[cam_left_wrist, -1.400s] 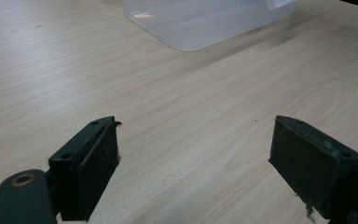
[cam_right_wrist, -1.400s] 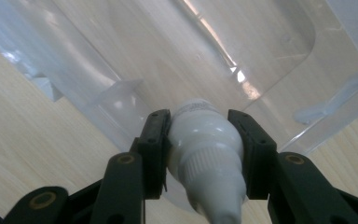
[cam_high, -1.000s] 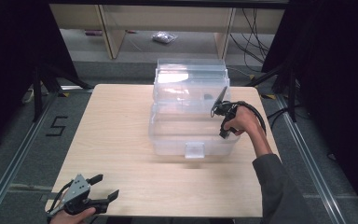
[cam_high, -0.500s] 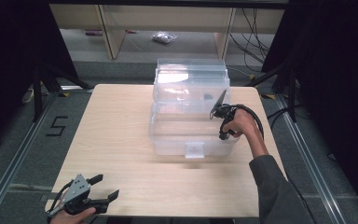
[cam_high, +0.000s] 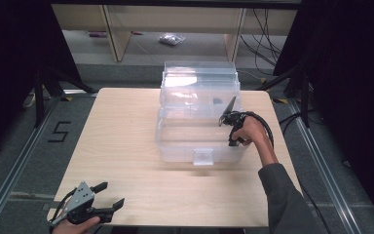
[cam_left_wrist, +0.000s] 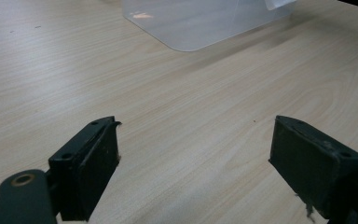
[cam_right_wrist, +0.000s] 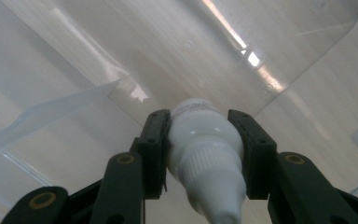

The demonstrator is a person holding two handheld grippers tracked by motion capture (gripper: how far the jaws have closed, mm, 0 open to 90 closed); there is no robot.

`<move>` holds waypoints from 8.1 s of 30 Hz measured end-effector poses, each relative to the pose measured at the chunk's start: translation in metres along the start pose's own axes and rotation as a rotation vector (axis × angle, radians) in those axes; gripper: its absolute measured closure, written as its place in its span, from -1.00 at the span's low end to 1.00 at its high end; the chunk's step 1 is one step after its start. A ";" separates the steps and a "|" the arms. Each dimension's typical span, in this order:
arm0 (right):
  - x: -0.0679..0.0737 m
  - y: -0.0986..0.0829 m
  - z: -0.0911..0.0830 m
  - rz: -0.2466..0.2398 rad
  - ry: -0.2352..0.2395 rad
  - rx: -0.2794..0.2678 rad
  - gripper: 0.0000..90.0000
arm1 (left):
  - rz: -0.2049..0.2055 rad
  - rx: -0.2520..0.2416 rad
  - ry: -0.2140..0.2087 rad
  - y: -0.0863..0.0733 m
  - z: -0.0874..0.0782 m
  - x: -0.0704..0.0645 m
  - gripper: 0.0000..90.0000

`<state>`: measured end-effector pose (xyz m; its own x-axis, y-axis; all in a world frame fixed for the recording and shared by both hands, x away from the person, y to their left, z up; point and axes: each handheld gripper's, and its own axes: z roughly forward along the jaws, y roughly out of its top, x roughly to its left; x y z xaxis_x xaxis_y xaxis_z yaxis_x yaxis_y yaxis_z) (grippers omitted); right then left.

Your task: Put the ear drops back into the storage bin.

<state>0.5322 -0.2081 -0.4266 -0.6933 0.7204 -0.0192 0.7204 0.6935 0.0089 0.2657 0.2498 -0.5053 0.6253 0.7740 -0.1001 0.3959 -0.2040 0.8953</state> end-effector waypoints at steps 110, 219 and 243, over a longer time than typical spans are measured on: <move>0.046 -0.065 -0.072 0.021 0.022 -0.449 -0.49 | -0.002 -0.001 0.003 0.000 0.001 -0.001 -0.67; 0.125 -0.154 0.036 0.056 0.120 -0.756 -0.56 | 0.011 -0.005 -0.002 0.000 0.000 -0.001 -0.67; 0.137 -0.181 0.045 0.068 0.038 -0.739 -0.56 | 0.012 0.001 -0.004 0.001 0.000 -0.001 -0.67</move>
<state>0.3080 -0.2356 -0.4761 -0.6577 0.7522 0.0400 0.5701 0.4623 0.6792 0.2651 0.2488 -0.5044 0.6327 0.7690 -0.0910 0.3888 -0.2138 0.8962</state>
